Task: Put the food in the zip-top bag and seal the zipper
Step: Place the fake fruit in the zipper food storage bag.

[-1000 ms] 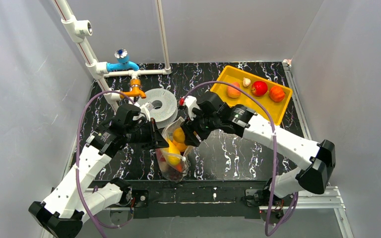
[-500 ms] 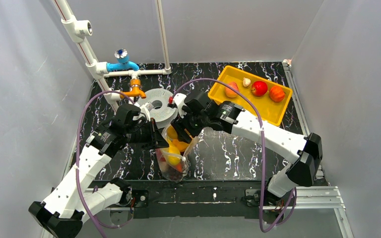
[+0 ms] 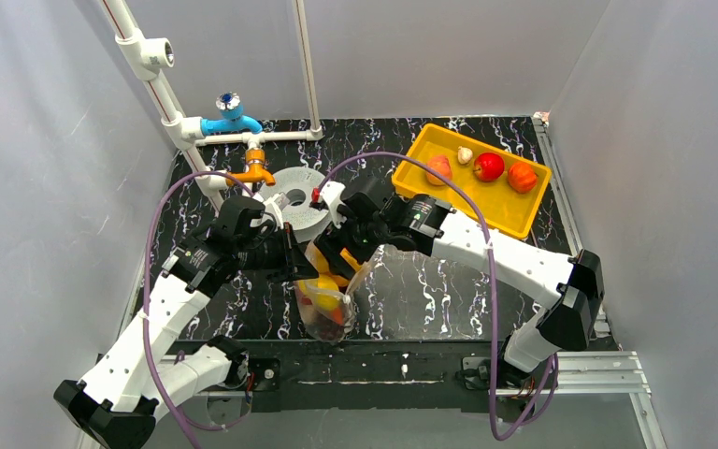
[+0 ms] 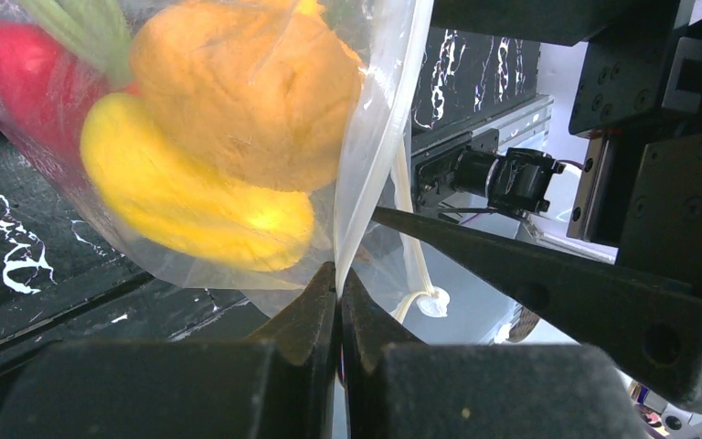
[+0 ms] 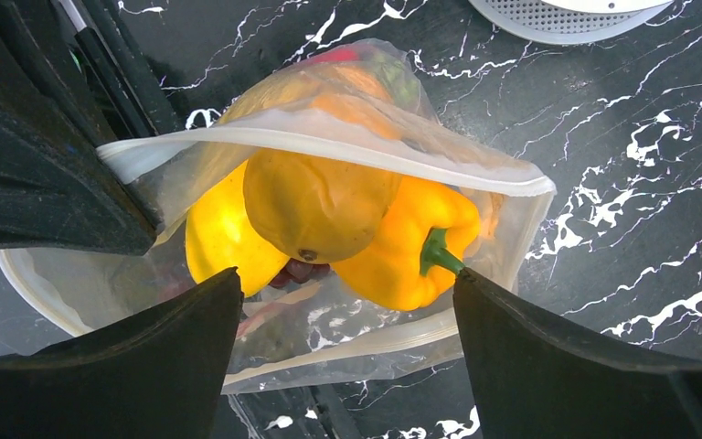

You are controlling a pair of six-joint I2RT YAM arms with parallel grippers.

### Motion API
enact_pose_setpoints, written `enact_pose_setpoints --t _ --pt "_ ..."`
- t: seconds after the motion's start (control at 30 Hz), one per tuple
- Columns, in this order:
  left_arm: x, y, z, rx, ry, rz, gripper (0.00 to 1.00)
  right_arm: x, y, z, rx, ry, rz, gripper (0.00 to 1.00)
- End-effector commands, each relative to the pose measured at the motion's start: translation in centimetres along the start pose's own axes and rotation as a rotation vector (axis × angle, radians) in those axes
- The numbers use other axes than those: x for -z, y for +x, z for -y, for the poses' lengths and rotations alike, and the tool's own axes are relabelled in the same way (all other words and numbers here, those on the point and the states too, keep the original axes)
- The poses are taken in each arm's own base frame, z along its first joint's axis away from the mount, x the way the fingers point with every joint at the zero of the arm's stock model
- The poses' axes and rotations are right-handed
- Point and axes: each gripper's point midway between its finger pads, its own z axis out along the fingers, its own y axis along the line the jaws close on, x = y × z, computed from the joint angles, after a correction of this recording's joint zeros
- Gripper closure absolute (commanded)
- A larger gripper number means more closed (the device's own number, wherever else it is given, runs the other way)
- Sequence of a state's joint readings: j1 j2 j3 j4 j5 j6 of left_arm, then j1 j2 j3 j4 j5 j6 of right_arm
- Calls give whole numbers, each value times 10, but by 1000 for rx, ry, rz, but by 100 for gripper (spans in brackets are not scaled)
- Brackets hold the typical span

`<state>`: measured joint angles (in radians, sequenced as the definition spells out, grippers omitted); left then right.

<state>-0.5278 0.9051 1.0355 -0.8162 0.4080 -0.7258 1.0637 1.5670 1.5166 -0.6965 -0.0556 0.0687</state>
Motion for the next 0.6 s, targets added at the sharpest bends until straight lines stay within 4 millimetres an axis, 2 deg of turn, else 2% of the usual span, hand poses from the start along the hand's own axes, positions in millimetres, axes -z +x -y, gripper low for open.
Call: enact_pose_setpoints --t 0.0,0.17,0.4,0.47,0.57 --pt "3 7 -1 -9 5 -12 100 22 -34 -1 -5 28 136 8" --pt "4 7 -2 -9 4 -9 100 43 -40 11 -40 100 231 8" --pt "5 6 -1 -10 5 -2 100 59 -25 38 -180 102 280 17" --pt "5 7 -2 -8 5 0 100 61 -19 36 -207 75 273 21" --pt "5 6 -3 -5 1 6 100 62 -11 21 -227 -11 272 24"
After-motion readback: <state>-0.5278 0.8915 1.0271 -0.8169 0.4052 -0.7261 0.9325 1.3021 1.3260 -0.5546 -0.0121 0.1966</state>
